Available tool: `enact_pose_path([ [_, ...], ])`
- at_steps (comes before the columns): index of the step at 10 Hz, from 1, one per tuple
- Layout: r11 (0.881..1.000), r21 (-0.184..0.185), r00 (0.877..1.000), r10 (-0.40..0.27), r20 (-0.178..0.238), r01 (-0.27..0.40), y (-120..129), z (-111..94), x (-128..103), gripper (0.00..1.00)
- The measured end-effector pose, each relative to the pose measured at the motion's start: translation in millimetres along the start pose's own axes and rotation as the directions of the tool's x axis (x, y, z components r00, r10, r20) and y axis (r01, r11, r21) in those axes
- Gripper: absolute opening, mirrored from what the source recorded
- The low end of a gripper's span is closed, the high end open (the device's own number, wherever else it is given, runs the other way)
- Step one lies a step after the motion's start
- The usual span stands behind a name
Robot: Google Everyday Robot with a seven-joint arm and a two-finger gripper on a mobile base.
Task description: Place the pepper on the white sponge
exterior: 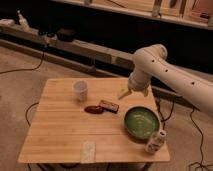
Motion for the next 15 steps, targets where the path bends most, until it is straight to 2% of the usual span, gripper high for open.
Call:
enact_pose_path([
  [1, 1.0, 0.005, 1.0, -0.011, -0.002, 0.011, -0.9, -0.2, -0.2, 0.8],
  [3, 0.995, -0.009, 0.995, -0.099, -0.021, 0.098, 0.8, -0.6, 3.8, 0.8],
  [4, 0.981, -0.03, 0.98, -0.194, -0.044, 0.193, 1.8, -3.0, 11.4, 0.8],
  [5, 0.958, -0.042, 0.957, -0.284, -0.055, 0.282, -0.9, -3.9, 16.4, 0.8],
  [6, 0.93, -0.043, 0.928, -0.368, -0.059, 0.365, -6.7, -3.5, 19.5, 0.8],
  [7, 0.893, -0.038, 0.891, -0.45, -0.062, 0.449, -14.5, -2.3, 22.0, 0.8],
  [8, 0.836, -0.007, 0.833, -0.547, -0.078, 0.548, -28.0, -1.4, 22.2, 0.8],
  [9, 0.764, 0.035, 0.762, -0.639, -0.105, 0.645, -43.6, -0.7, 19.5, 0.8],
  [10, 0.707, 0.065, 0.709, -0.695, -0.121, 0.704, -53.3, 0.9, 15.2, 0.8],
  [11, 0.642, 0.1, 0.65, -0.747, -0.137, 0.76, -63.9, 4.0, 10.2, 0.8],
  [12, 0.522, 0.155, 0.542, -0.828, -0.144, 0.839, -75.9, 14.5, -2.0, 0.8],
  [13, 0.453, 0.18, 0.479, -0.866, -0.146, 0.873, -81.2, 21.7, -7.7, 0.8],
  [14, 0.374, 0.21, 0.407, -0.902, -0.143, 0.903, -86.3, 30.6, -14.7, 0.8],
  [15, 0.324, 0.228, 0.361, -0.921, -0.145, 0.918, -88.4, 35.5, -19.3, 0.8],
])
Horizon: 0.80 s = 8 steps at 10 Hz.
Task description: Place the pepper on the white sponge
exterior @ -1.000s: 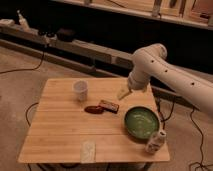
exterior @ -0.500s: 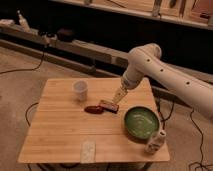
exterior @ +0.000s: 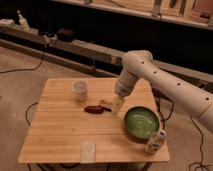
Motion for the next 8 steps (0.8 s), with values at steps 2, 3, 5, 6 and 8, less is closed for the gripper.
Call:
enact_pose_path([
  [2, 0.999, 0.022, 0.999, -0.04, 0.007, 0.04, -3.2, 4.7, -0.5, 0.8],
  [3, 0.999, 0.021, 0.999, -0.04, 0.009, 0.04, -3.0, 4.7, -0.8, 0.8],
  [5, 0.997, -0.003, 0.997, -0.074, 0.028, 0.074, 7.5, 4.8, -3.8, 0.8],
  [6, 0.993, -0.023, 0.993, -0.115, 0.038, 0.116, 18.7, 5.9, -2.7, 0.8],
  [8, 0.973, -0.056, 0.975, -0.222, 0.029, 0.223, 43.3, 9.0, 5.2, 0.8],
])
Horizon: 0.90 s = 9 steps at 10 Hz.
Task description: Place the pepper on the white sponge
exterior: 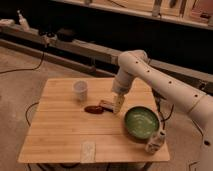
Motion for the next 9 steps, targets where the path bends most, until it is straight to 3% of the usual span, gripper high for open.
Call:
enact_pose_path([
  [3, 0.996, -0.012, 0.994, -0.093, -0.059, 0.092, 18.4, 10.9, 11.3, 0.8],
  [6, 0.988, 0.021, 0.987, -0.153, -0.04, 0.154, 30.1, 41.0, 32.1, 0.8],
  [9, 0.989, 0.06, 0.99, -0.138, -0.004, 0.138, 41.7, 73.8, 44.9, 0.8],
])
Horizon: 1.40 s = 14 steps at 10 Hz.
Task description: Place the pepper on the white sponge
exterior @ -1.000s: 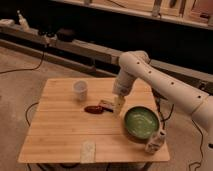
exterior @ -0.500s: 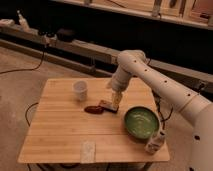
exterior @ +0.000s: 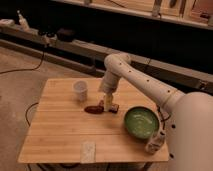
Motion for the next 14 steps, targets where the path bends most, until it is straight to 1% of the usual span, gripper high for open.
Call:
enact_pose_path([
  [1, 1.0, 0.011, 1.0, 0.023, 0.007, -0.023, 4.7, 10.8, 3.6, 0.8],
  [2, 0.998, 0.02, 0.998, 0.059, 0.015, -0.06, 9.2, 21.5, 6.3, 0.8],
  [3, 0.996, 0.015, 0.996, 0.091, 0.017, -0.092, 14.8, 29.2, 10.6, 0.8],
  [4, 0.994, 0.009, 0.994, 0.109, 0.015, -0.109, 19.0, 35.2, 14.9, 0.8],
  [5, 0.993, 0.0, 0.993, 0.12, 0.012, -0.12, 23.4, 41.5, 20.7, 0.8],
  [6, 0.993, -0.007, 0.993, 0.117, 0.018, -0.117, 25.3, 48.7, 25.7, 0.8],
  [8, 0.993, -0.004, 0.993, 0.114, 0.038, -0.114, 24.2, 59.9, 30.1, 0.8],
  [9, 0.993, 0.004, 0.992, 0.12, 0.046, -0.121, 22.4, 66.3, 29.7, 0.8],
  [14, 0.986, 0.086, 0.986, 0.138, 0.089, -0.146, 8.3, 92.7, 27.0, 0.8],
])
